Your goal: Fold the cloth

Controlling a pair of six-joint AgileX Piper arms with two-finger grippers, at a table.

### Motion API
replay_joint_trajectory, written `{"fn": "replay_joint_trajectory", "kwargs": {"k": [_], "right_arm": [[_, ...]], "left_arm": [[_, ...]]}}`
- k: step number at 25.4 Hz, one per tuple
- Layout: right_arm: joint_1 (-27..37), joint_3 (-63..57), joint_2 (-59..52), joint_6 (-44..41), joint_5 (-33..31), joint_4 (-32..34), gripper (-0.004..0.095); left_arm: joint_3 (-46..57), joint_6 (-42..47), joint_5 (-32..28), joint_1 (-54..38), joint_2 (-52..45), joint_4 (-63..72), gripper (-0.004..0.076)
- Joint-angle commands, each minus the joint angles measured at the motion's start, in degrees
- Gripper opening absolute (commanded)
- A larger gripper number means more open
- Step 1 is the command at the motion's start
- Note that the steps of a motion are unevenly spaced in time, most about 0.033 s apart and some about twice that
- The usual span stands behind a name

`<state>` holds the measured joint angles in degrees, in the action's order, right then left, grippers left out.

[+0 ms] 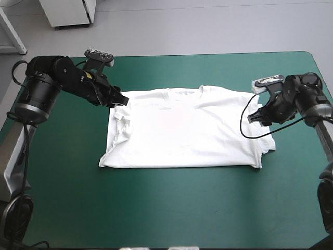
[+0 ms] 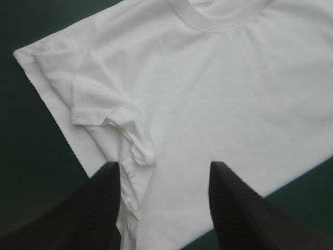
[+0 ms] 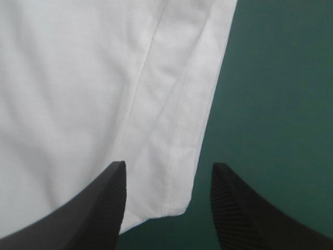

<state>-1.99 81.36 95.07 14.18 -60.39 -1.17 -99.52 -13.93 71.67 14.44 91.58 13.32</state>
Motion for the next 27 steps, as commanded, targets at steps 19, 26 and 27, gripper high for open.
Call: {"fn": "replay_joint_trajectory", "kwargs": {"k": [19, 26, 27], "right_arm": [[5.5, 1.7, 10.7, -0.4, 4.1, -1.4, 0.0554], [5.5, 1.6, 12.5, 1.9, 3.4, -5.9, 0.0361], [5.5, 1.6, 12.8, 2.5, 3.3, -6.7, 0.0313]], "left_arm": [[-1.6, 0.6, -0.6, 0.2, -2.7, 1.2, 0.0388], [-1.6, 0.6, -0.4, 0.2, -2.7, 1.1, 0.0388], [-1.6, 0.6, -0.2, 0.2, -2.7, 1.1, 0.0388]]}}
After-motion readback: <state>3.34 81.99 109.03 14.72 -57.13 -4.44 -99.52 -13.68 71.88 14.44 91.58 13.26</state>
